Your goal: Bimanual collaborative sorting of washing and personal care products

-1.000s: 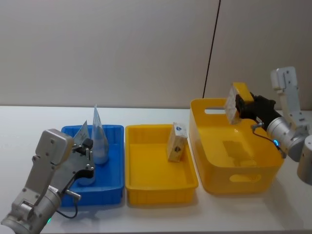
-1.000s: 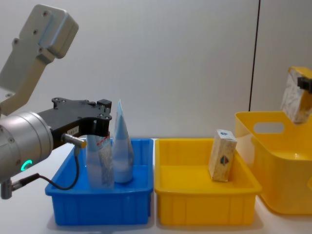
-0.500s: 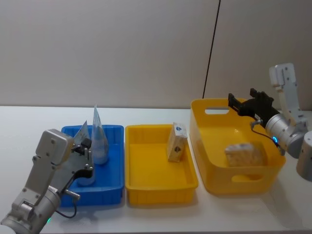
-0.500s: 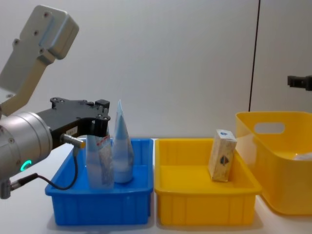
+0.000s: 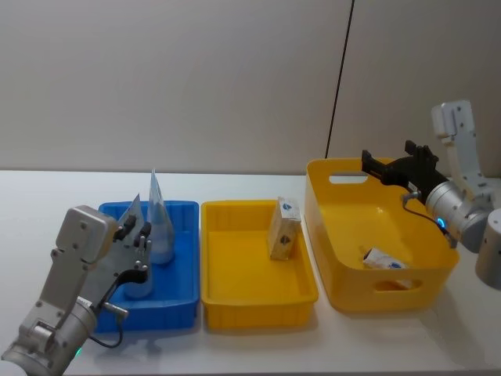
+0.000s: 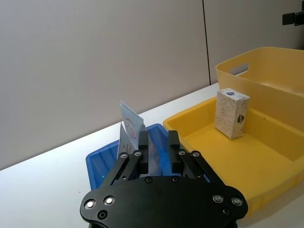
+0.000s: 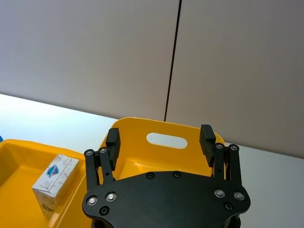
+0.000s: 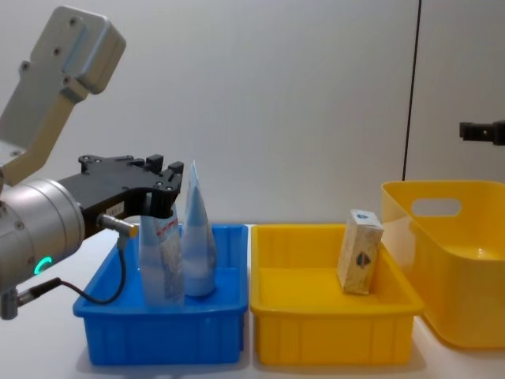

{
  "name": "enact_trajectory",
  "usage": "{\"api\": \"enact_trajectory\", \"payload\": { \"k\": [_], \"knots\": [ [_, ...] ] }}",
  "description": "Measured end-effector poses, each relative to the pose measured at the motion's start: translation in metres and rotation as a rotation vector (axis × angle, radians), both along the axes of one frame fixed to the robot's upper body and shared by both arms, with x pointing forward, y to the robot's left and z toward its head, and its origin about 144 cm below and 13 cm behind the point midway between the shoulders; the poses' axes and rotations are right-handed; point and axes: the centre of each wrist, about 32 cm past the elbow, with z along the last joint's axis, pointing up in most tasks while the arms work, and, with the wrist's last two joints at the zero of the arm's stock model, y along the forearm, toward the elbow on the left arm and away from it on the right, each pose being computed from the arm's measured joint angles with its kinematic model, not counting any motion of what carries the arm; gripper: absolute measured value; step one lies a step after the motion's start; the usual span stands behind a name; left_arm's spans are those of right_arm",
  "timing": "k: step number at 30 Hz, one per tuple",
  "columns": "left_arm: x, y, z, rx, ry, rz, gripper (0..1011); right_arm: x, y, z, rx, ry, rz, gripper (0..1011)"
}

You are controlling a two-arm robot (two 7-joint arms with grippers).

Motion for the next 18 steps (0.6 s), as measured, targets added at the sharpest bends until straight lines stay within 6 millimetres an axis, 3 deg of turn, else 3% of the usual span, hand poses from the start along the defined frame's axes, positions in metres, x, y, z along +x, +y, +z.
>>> {"api": "enact_trajectory", "payload": {
  "k": [9, 12, 15, 18],
  "knots": [
    [0.0002, 0.0, -0.0001, 0.0, -0.002, 0.003, 425, 0.0003, 0.0, 0.0002, 0.0, 0.0, 0.001, 1002],
    [0.0012, 0.0006, 0.0, 0.004, -0.001, 0.003, 566, 0.0004, -0.0001, 0.0002, 0.0, 0.0, 0.001, 1002],
    [0.0037, 0.0014, 0.0005, 0.012, 0.005, 0.002, 624, 0.0004, -0.0001, 0.0003, 0.0, 0.0, 0.001, 1002],
    [0.0077, 0.0024, 0.0009, 0.019, 0.012, 0.0, 748, 0.0005, -0.0001, 0.0003, 0.0, 0.0, 0.002, 1002]
  ]
}}
